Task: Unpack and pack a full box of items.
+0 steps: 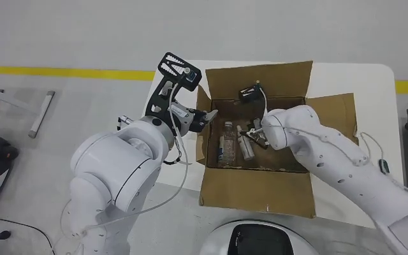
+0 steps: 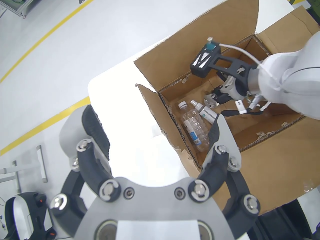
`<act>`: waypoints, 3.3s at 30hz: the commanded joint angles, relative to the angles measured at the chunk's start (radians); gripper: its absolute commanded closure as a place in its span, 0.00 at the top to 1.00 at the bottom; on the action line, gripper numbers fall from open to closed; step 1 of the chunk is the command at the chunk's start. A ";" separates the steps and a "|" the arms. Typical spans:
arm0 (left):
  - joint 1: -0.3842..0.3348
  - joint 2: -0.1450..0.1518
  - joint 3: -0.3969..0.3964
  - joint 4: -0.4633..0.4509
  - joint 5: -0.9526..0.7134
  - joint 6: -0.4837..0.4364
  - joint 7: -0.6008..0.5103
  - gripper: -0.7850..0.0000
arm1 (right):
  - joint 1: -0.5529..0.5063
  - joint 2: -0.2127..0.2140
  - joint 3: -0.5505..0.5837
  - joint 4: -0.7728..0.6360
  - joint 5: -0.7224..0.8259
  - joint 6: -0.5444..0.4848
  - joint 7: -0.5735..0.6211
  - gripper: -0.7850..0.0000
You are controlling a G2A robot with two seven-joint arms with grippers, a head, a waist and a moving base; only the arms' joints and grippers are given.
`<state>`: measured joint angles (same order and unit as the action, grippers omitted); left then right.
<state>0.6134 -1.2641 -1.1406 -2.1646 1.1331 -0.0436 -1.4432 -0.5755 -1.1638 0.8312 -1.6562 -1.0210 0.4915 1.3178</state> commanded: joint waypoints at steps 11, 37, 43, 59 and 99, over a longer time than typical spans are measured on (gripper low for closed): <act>0.000 0.000 0.000 0.000 0.000 0.000 0.000 1.00 | -0.322 0.087 0.459 -0.483 0.018 -0.104 0.037 0.76; 0.000 0.000 0.000 0.000 0.000 0.000 0.000 1.00 | -0.924 0.128 1.347 -0.668 0.001 -0.212 0.218 1.00; 0.000 0.000 0.000 0.000 0.000 0.000 0.000 1.00 | -1.010 0.149 1.255 -0.581 -0.042 -0.227 0.218 1.00; 0.000 0.000 0.000 0.000 0.000 0.000 0.000 1.00 | -1.015 0.152 1.212 -0.524 -0.049 -0.230 0.199 1.00; 0.000 0.000 0.000 0.000 0.000 0.000 0.000 1.00 | -0.902 0.229 1.066 -0.251 -0.038 -0.261 0.218 0.42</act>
<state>0.6134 -1.2641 -1.1406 -2.1646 1.1331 -0.0436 -1.4432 -1.4800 -0.9352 1.8996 -1.9106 -1.0569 0.2306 1.5359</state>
